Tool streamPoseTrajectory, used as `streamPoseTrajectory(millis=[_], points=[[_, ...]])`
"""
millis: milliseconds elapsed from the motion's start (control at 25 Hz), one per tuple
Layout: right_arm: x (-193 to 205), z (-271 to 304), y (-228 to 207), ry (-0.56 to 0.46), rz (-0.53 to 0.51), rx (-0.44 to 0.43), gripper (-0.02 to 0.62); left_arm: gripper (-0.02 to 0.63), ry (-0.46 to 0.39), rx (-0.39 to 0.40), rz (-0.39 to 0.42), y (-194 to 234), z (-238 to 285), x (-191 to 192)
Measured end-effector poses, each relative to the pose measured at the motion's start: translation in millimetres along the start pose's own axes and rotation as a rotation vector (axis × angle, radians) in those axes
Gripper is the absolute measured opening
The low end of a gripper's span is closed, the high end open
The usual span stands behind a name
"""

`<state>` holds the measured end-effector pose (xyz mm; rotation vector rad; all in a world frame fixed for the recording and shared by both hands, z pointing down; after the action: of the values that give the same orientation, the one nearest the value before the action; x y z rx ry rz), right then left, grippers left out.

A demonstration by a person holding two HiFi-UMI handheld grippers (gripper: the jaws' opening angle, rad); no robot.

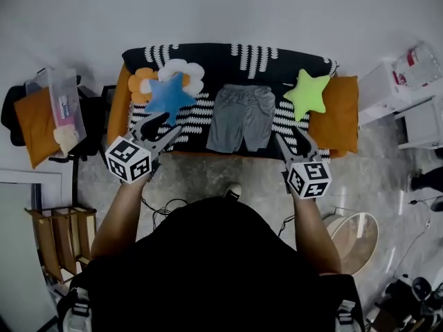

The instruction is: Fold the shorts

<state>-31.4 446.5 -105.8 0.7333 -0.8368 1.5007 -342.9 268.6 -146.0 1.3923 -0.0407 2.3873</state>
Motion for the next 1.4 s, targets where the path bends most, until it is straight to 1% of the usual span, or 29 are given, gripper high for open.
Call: streamPoseTrajectory(millis=[200,400,680,840,1000,1160,1280,1400], points=[[1.1,8.2,-30.6,0.01,0.0,-0.026,0.222,0.221,0.011,-0.028,-0.013,-10.1,19.6,-6.9],[2.6,6.9,-49.2,0.012,0.007,-0.036,0.222,0.221,0.026,-0.035,-0.012,-19.6,33.5,-11.7],[-0.4,4.9,-79.7,-0.004,0.042,-0.002,0.222,0.221,0.03,-0.026,0.005,-16.4,56.2,-29.6],[1.3,9.6,-88.7,0.008,0.049,0.019,0.222,0.222,0.026,0.0,0.007,-13.0,73.4,-34.1],[-5.8,20.4,-92.9,0.017,0.042,0.037,0.222,0.222,0.025,0.019,-0.006,4.3,89.3,-34.7],[-16.2,39.2,-101.1,0.037,0.039,0.061,0.222,0.222,0.014,0.041,-0.021,30.2,108.3,-40.6],[-28.8,60.5,-104.8,0.061,0.035,0.073,0.222,0.222,0.014,0.058,-0.03,54.9,122.1,-46.9],[-45.6,87.7,-102.5,0.089,0.006,0.076,0.222,0.222,0.016,0.07,-0.044,87.1,134.7,-51.9]])
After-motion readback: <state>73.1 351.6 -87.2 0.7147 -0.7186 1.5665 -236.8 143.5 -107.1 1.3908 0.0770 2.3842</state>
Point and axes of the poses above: the fingertips, and each gripper's own axes: z forward along the fingers, y to its left, x out of its underside, the point moved 4 cm from there along -z, backward along the fingers, and after that the axes turned 12 degrees about y, right-handed, at the moved point
